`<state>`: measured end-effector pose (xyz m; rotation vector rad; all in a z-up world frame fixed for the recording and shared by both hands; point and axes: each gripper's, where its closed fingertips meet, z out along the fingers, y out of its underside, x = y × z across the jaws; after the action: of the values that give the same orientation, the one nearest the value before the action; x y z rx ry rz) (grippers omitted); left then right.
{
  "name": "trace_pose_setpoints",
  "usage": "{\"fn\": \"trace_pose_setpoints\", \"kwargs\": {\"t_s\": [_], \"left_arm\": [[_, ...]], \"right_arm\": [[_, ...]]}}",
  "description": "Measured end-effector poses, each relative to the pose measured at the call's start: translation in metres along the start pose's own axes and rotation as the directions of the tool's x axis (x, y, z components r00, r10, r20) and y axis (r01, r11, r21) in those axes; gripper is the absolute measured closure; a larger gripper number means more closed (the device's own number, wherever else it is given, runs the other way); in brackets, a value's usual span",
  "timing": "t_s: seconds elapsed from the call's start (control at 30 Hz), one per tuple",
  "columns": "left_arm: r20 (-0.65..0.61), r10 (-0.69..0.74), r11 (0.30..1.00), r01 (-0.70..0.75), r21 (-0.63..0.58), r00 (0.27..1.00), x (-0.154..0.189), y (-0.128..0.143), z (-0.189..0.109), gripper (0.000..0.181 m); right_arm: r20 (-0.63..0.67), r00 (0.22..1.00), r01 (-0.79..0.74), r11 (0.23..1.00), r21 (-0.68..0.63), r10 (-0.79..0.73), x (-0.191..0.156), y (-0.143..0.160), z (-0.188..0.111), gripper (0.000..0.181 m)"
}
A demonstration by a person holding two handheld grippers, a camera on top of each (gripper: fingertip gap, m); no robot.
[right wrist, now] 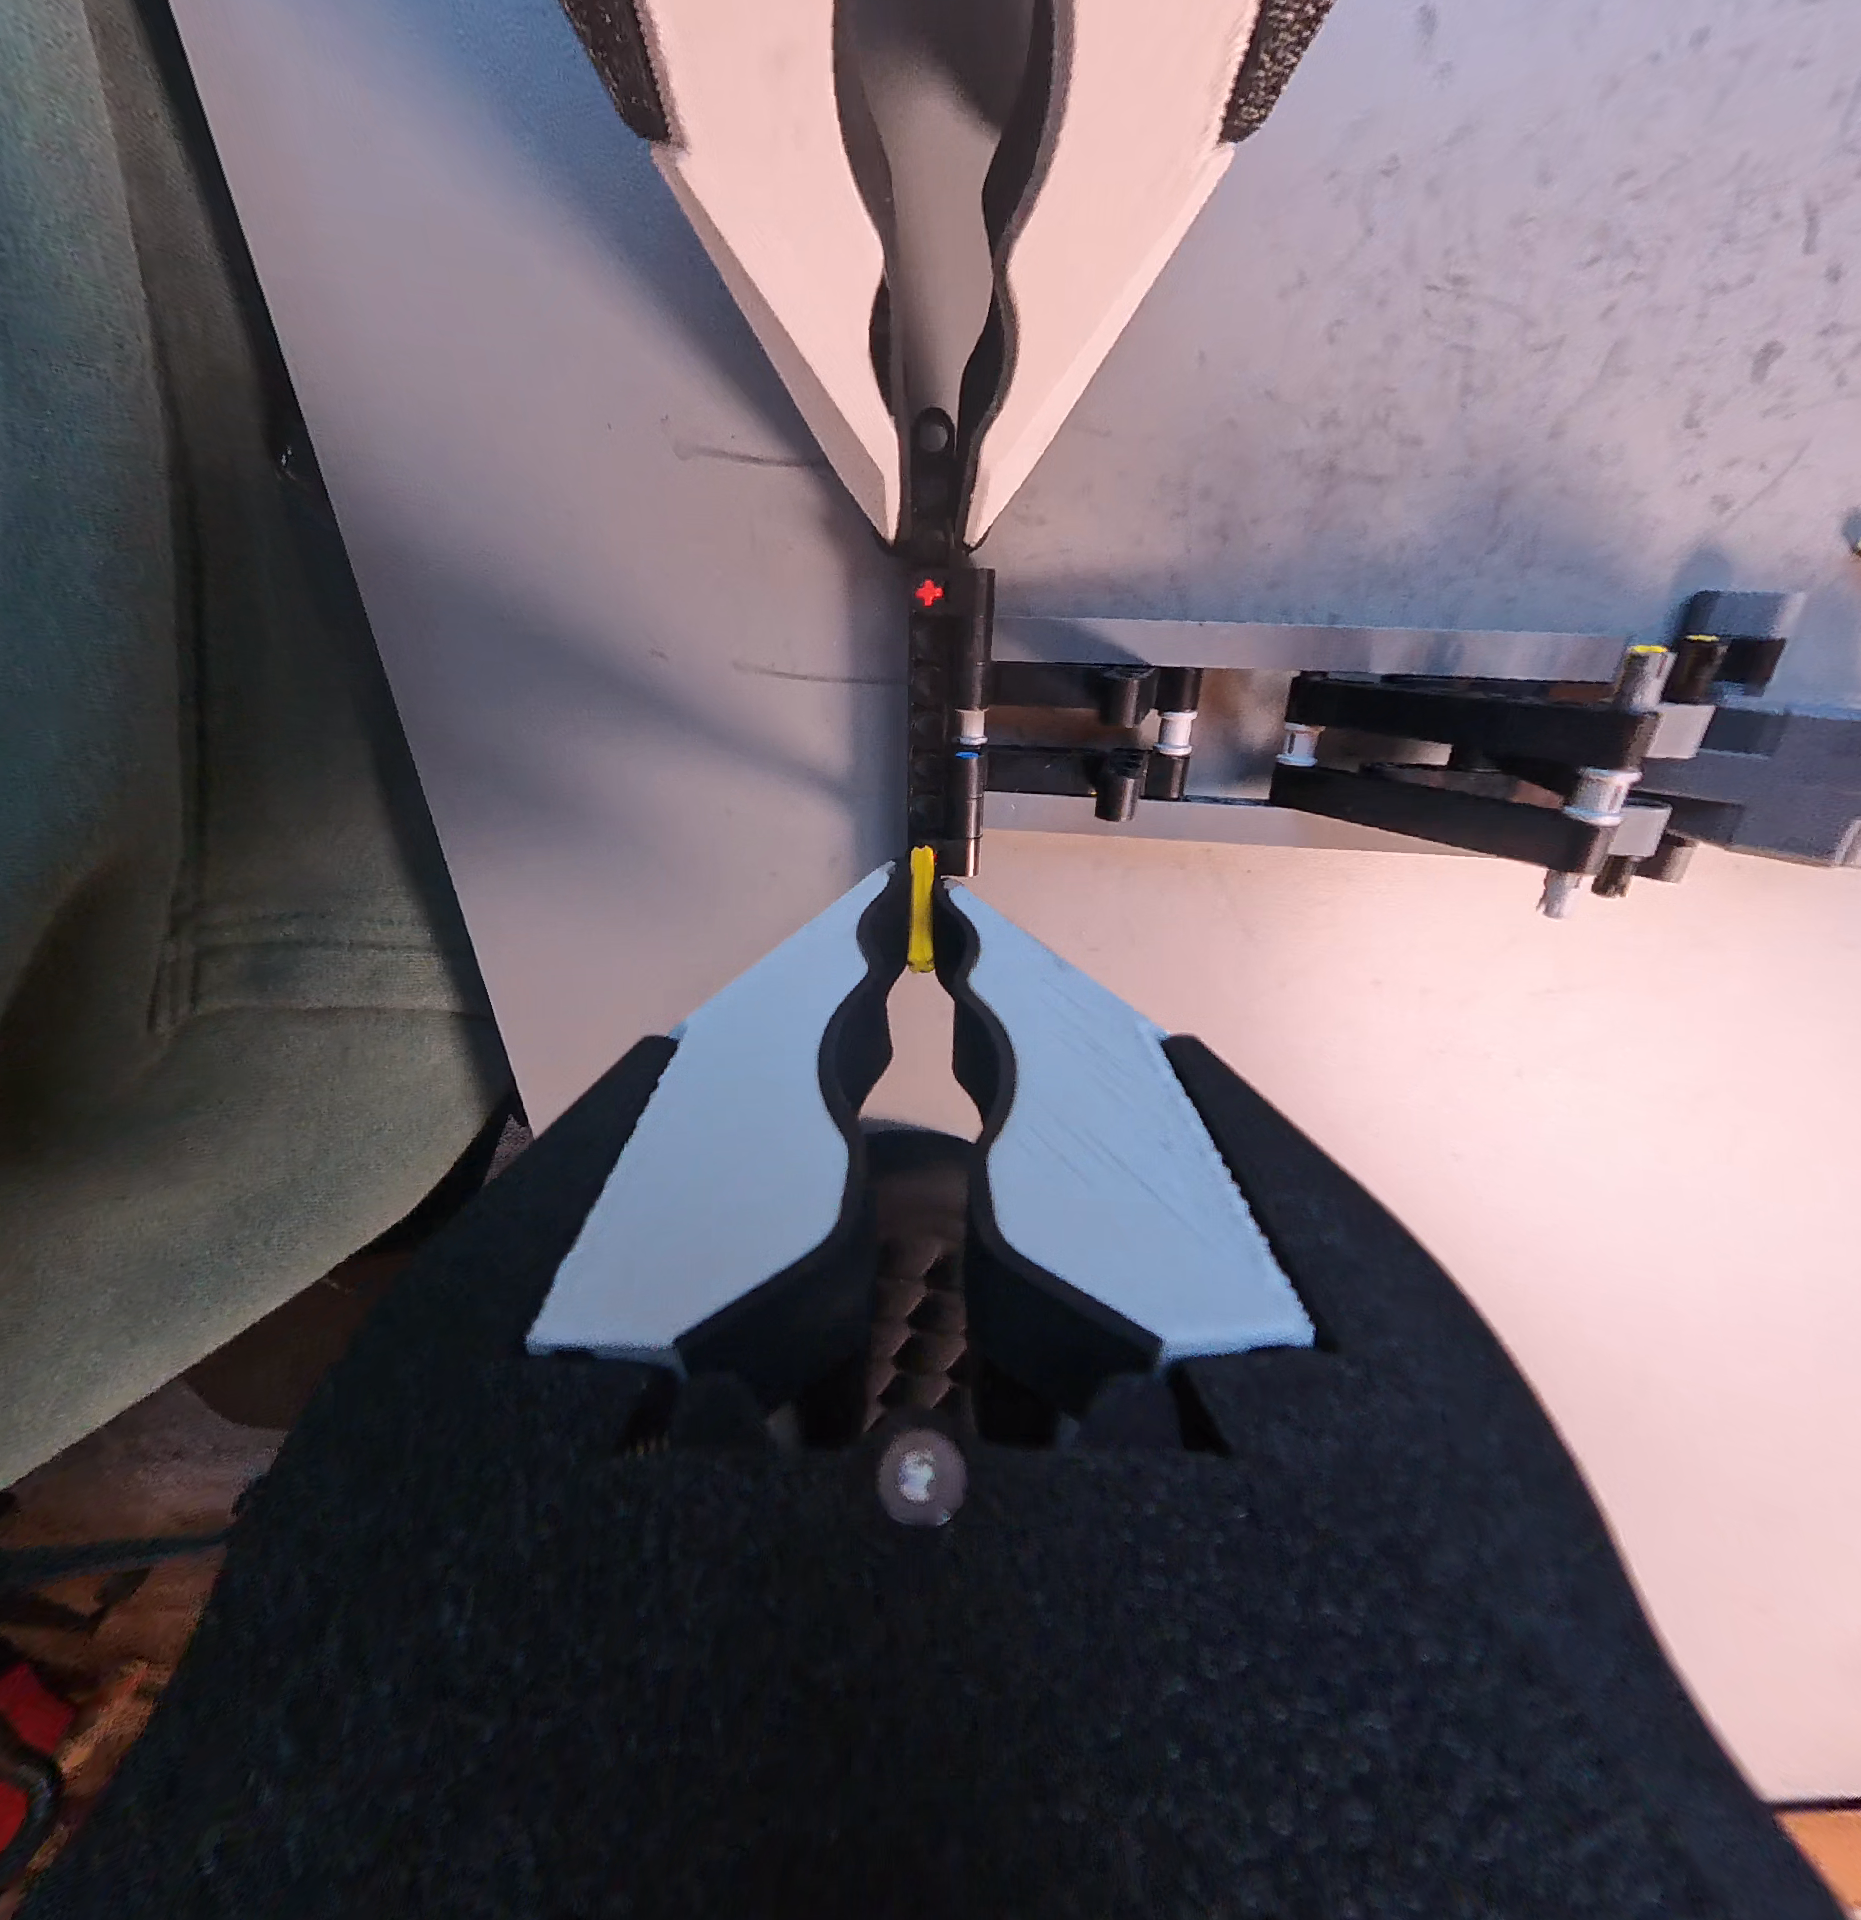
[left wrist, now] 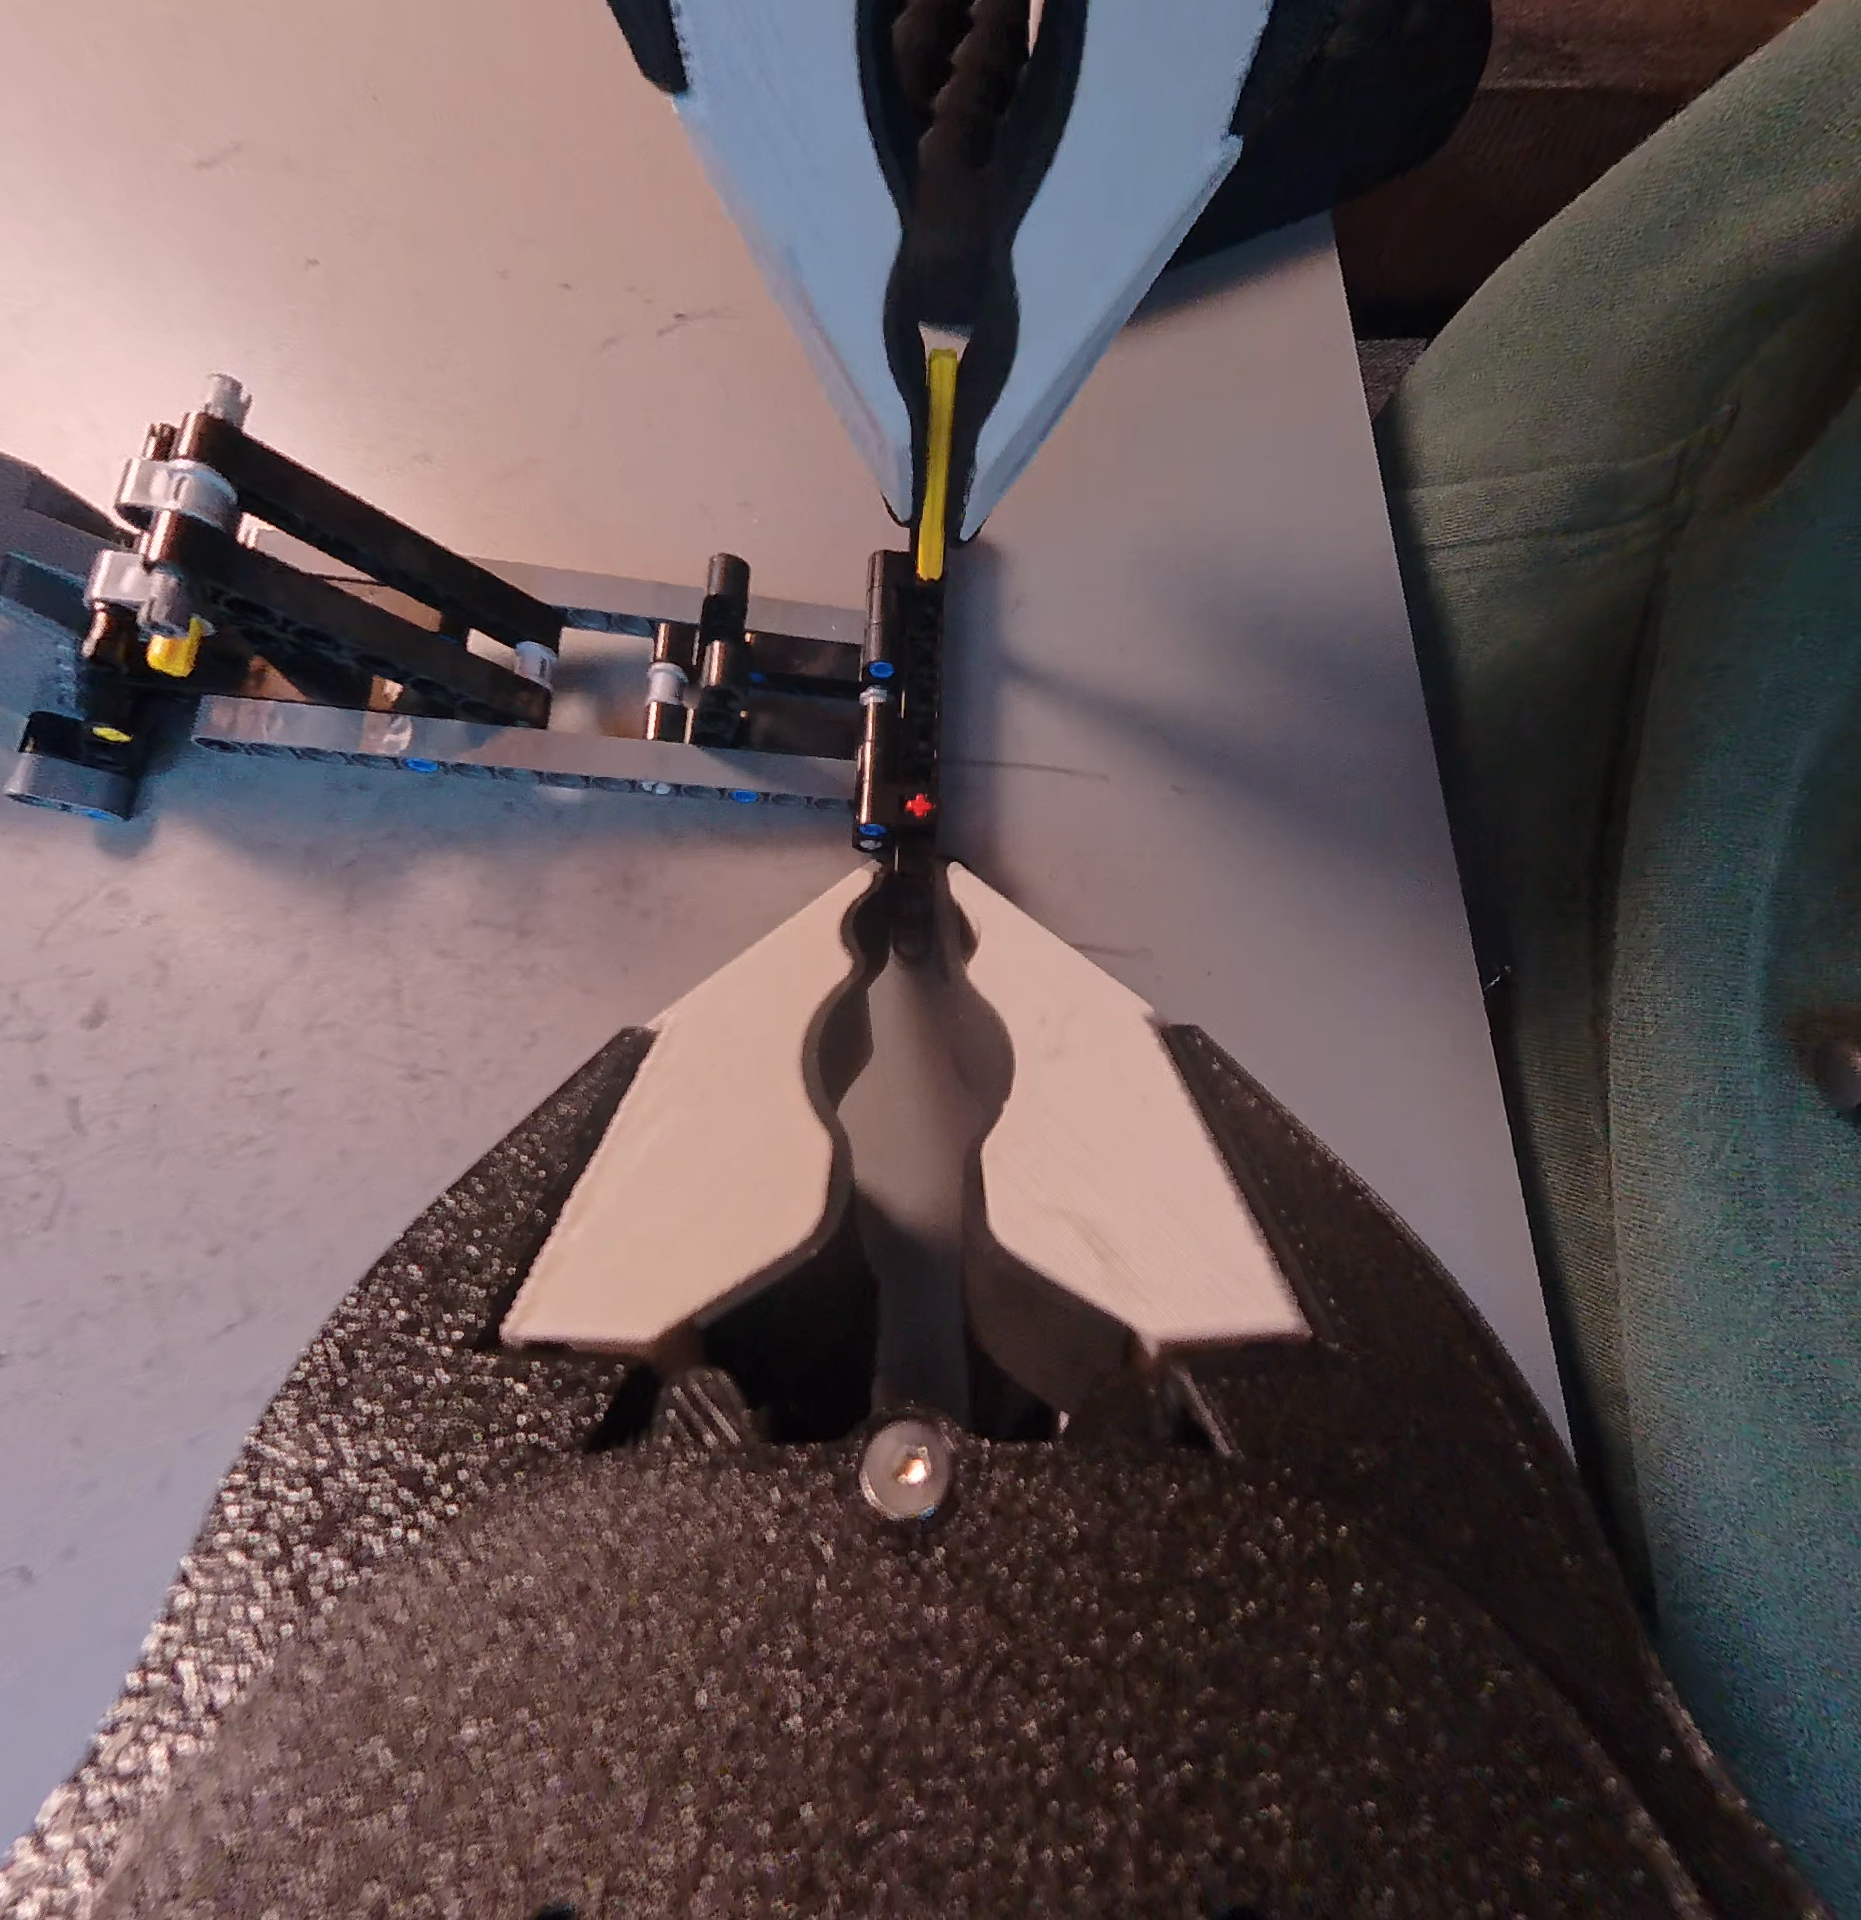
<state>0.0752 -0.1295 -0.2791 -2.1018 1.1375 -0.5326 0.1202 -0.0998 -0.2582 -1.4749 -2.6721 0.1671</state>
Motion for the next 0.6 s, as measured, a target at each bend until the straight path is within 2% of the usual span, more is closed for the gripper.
{"fn": "trace_pose_setpoints", "kwargs": {"t_s": [0.33, 0.5, 0.6], "left_arm": [[-0.018, -0.016, 1.000, 0.016, 0.005, 1.000, 0.0005, 0.0001, 0.0000, 0.174], [-0.037, -0.024, 1.000, 0.025, 0.009, 0.999, 0.0016, 0.0002, -0.0001, 0.174], [-0.041, -0.023, 1.000, 0.024, 0.010, 0.999, 0.0021, 0.0002, -0.0002, 0.174]], "right_arm": [[-0.002, 0.987, 0.158, 0.985, -0.061, -0.159, -0.0001, 0.0005, 0.0005, 0.180], [-0.018, 0.907, 0.417, 0.902, -0.116, -0.421, 0.0004, 0.0005, 0.0005, 0.180], [-0.003, 0.864, 0.498, 0.855, -0.147, -0.504, -0.0002, 0.0002, 0.0006, 0.180]]}}
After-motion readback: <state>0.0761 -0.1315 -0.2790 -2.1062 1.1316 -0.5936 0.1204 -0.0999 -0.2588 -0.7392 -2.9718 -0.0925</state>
